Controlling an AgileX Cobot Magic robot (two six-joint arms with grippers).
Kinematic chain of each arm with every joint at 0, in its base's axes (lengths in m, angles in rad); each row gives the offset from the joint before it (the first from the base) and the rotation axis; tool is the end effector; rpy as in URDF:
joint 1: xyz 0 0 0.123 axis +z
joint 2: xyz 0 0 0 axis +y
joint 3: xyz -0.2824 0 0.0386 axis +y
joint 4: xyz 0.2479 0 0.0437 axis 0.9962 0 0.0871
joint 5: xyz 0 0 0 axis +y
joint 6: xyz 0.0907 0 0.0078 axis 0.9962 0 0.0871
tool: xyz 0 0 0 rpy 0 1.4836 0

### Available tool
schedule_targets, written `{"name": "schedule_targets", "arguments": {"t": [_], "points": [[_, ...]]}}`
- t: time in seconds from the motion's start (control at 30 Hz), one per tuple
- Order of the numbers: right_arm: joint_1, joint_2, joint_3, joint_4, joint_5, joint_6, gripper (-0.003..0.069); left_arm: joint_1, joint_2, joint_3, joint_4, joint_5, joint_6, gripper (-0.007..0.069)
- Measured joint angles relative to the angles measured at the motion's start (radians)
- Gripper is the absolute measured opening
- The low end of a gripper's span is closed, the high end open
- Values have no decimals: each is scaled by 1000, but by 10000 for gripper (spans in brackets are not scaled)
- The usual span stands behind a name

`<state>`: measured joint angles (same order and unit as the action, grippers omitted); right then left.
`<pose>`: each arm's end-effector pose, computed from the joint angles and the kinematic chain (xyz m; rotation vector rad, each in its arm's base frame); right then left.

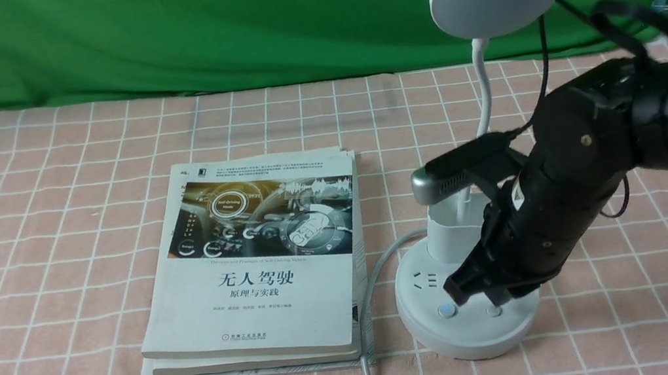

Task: Turn off the table lamp on the pink coffee tablecloth by hand.

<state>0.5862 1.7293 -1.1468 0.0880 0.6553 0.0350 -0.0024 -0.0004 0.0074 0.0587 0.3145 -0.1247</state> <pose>0.2896 0.1982 0.2129 -0.6708 2.6669 0.2689 0.0543 0.0015 0.1822 -0.0729 1.8032 -0.0344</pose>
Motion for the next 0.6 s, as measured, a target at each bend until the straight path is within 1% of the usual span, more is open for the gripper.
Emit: {"name": "schedule_targets", "arguments": {"t": [0.23, 0.37, 0.47, 0.53, 0.6], "points": [[0, -33, 0, 0, -13, 0, 43, 0, 0, 0, 0, 0, 0, 6], [0, -58, 0, 0, 23, -11, 43, 0, 0, 0, 0, 0, 0, 6], [0, -143, 10, -1, 100, -35, 43, 0, 0, 0, 0, 0, 0, 6], [0, -179, 27, -4, 117, -35, 43, 0, 0, 0, 0, 0, 0, 6], [0, -288, 77, -7, 139, -43, 45, 0, 0, 0, 0, 0, 0, 6]]}}
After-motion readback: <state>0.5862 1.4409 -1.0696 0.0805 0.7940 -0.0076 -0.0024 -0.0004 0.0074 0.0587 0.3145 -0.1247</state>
